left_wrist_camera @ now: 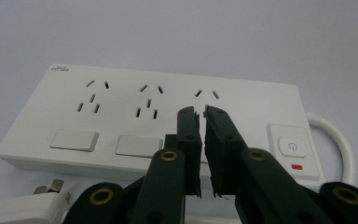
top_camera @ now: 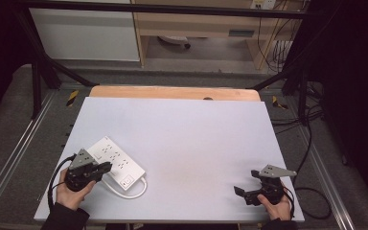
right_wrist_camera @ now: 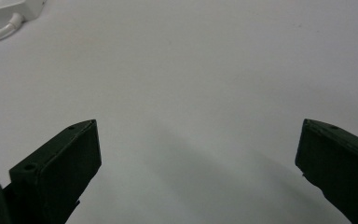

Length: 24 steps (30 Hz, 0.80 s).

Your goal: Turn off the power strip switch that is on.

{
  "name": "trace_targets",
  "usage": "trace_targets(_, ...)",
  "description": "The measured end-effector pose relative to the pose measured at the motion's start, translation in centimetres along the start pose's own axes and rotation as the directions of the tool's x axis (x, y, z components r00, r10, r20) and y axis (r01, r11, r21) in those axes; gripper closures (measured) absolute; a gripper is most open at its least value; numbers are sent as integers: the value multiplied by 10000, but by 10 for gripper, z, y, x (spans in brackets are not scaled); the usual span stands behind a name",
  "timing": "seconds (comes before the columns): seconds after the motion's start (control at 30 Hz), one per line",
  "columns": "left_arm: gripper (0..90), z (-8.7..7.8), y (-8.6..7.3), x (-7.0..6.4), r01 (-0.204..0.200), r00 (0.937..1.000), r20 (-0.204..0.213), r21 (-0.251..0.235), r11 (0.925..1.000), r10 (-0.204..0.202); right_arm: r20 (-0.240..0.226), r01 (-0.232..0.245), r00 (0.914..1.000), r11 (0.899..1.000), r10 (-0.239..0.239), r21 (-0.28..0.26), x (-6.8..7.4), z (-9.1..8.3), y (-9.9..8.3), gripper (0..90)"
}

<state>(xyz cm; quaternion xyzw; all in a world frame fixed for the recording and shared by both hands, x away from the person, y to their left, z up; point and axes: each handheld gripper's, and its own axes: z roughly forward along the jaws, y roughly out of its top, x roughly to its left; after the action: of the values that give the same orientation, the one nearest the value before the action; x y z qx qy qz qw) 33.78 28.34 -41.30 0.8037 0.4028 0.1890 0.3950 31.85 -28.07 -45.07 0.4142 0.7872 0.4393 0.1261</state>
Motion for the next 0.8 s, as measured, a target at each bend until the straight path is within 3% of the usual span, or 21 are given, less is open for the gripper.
trace_targets(0.33,893,5,-2,0,-44,9999,95,213,9998,42,22,-24,10000,10000,24,38,0,0,0,7)
trace_targets(0.8,896,12,-5,1,-32,10000,67,412,9991,30,9,-66,10000,10000,66,37,0,0,0,7)
